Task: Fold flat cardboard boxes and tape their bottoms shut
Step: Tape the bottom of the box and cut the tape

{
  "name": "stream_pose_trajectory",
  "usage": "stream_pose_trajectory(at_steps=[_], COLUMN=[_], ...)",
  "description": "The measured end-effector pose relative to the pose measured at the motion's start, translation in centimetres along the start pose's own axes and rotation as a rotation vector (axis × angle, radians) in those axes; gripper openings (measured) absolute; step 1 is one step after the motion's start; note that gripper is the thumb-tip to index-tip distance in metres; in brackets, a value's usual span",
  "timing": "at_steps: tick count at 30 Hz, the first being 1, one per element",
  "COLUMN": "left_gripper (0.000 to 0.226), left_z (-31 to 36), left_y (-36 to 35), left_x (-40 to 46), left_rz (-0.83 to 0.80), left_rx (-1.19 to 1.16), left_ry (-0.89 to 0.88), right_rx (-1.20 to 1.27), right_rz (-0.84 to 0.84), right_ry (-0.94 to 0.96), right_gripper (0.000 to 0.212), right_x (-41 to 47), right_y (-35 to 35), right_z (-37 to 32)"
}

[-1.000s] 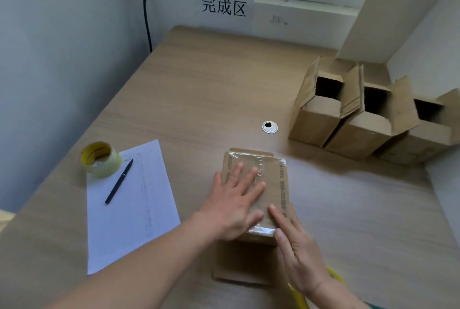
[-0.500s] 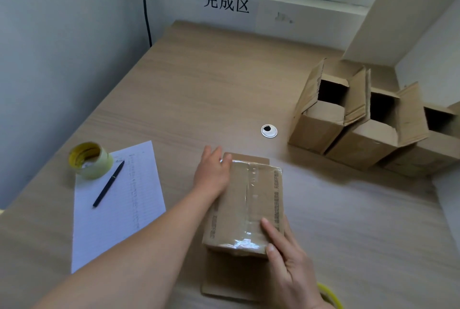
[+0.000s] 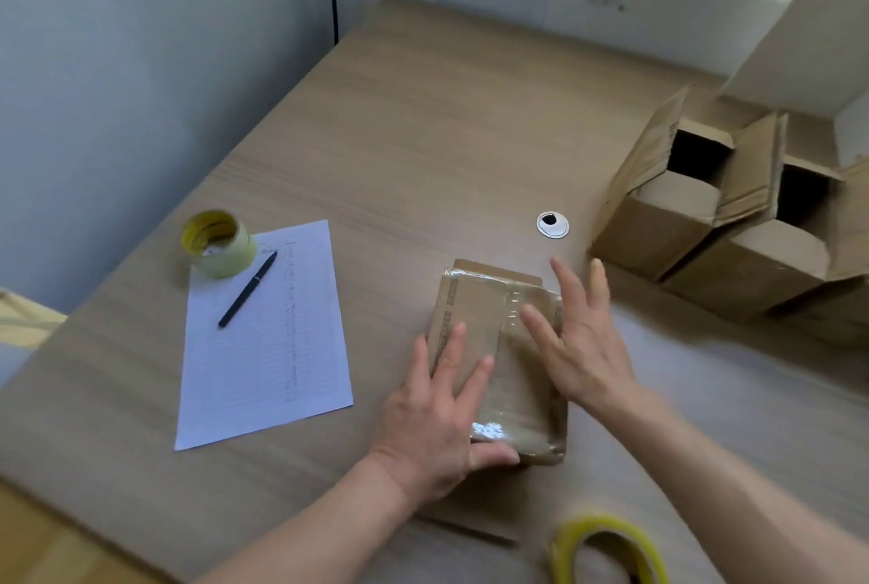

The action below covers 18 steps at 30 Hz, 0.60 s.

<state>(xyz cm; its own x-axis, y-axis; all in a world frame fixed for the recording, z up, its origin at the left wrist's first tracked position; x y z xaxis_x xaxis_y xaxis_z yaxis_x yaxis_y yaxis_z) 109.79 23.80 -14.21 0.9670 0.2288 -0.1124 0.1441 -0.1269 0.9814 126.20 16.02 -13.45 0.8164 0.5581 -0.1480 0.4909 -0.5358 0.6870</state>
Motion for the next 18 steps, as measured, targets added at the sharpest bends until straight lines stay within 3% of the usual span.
stream_pose_trajectory(at_steps=[3, 7, 9, 11, 13, 15, 17, 18], left_gripper=[0.095, 0.1, 0.106, 0.123, 0.126, 0.098, 0.051, 0.046], left_z=[-0.4, -0.1, -1.3, -3.4, -5.4, -6.1, -6.7, -7.3], left_y=[0.2, 0.5, 0.1, -1.7, -2.4, -1.6, 0.6, 2.5], left_x=[0.1, -0.1, -0.3, -1.0, -1.0, -0.2, 1.7, 2.7], left_rz=[0.033, 0.019, 0.001, -0.209, -0.31, -0.386, -0.322, -0.246], left_rx=[0.026, -0.041, -0.301, -0.833, -1.203, -1.366, -1.389, -1.435], left_ry=[-0.016, -0.063, -0.009, 0.126, 0.314, 0.423, 0.439, 0.454], right_rx=[-0.053, 0.151, 0.386, 0.5, 0.541, 0.635, 0.651, 0.664], right_rz=[-0.066, 0.074, 0.179, 0.202, 0.167, 0.098, 0.1, 0.138], right_ry=[0.018, -0.04, -0.189, -0.353, -0.545, -0.706, -0.667, -0.6], right_gripper=[0.041, 0.031, 0.041, 0.057, 0.071, 0.078, 0.079, 0.078], right_x=[3.2, 3.2, 1.9, -0.3, -2.9, -5.0, -4.7, -4.1], right_y=[-2.2, -1.2, -0.1, -0.6, -1.7, -2.8, -1.6, -0.2], right_z=[-0.9, 0.1, 1.9, 3.7, 5.5, 5.4, 2.9, 1.2])
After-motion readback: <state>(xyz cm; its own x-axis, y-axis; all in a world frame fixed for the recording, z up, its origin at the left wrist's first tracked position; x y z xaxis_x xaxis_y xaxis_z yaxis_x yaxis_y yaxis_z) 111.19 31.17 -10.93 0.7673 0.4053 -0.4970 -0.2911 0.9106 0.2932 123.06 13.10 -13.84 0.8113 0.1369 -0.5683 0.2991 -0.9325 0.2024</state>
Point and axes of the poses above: each hand's wrist, its own x-axis towards the middle knuckle, its own y-axis out of the back of the hand, z = x × y, the point moved 10 cm from there along x, towards the middle knuckle, and after that the axes turned 14 degrees about x, right-handed, at the moved point
